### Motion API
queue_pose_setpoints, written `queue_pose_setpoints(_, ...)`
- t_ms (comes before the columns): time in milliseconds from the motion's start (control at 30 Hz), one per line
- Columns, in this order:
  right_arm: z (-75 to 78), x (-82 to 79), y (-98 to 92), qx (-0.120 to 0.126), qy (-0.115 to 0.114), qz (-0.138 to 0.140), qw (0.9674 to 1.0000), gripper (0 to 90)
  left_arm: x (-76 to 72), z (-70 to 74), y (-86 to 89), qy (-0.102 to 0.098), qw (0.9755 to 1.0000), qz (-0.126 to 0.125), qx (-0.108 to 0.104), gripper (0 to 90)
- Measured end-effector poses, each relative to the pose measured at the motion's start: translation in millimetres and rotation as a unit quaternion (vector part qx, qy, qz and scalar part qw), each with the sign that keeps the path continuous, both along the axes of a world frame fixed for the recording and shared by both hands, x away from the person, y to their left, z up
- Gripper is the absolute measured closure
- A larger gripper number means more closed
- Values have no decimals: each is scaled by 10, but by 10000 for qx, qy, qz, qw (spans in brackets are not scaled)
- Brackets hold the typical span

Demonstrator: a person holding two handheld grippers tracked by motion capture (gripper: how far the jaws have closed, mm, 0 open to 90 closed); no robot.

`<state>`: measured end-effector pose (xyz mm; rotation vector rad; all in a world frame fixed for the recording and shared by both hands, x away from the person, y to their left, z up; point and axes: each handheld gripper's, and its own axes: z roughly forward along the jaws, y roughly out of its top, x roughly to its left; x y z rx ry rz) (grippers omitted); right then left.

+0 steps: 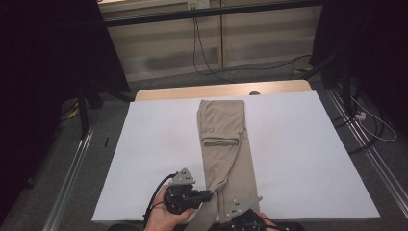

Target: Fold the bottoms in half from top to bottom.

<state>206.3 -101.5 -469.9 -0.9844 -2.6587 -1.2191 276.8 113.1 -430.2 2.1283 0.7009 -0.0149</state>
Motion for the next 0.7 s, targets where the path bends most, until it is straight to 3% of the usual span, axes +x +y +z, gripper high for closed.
queue_pose_setpoints(67,99,9,-113,180,-97,-142,9997,740,-55,-5,-4,45,9998,-174,43,856)
queue_pose_setpoints(133,167,48,-250,202,-287,-470,9983,740,-122,-38,-33,41,9997,-228,128,855)
queue_pose_setpoints(233,220,150,-399,-15,-638,-994,9930,736,-180,-114,-127,89,9992,-342,197,829)
queue_pose_setpoints(333,264,304,-452,136,-669,-1212,9903,734,-181,-169,-225,136,9985,-478,239,798)
queue_pose_setpoints(433,302,446,-400,153,-699,-1253,9895,691,-192,-172,-244,214,9980,-564,214,686)
queue_pose_setpoints(533,310,563,-288,136,-739,-1170,9903,663,-201,-131,-170,162,9981,-568,181,647)
queue_pose_setpoints(700,231,649,-87,-116,-713,-1196,9902,615,-135,-51,72,79,9997,-221,-24,649)
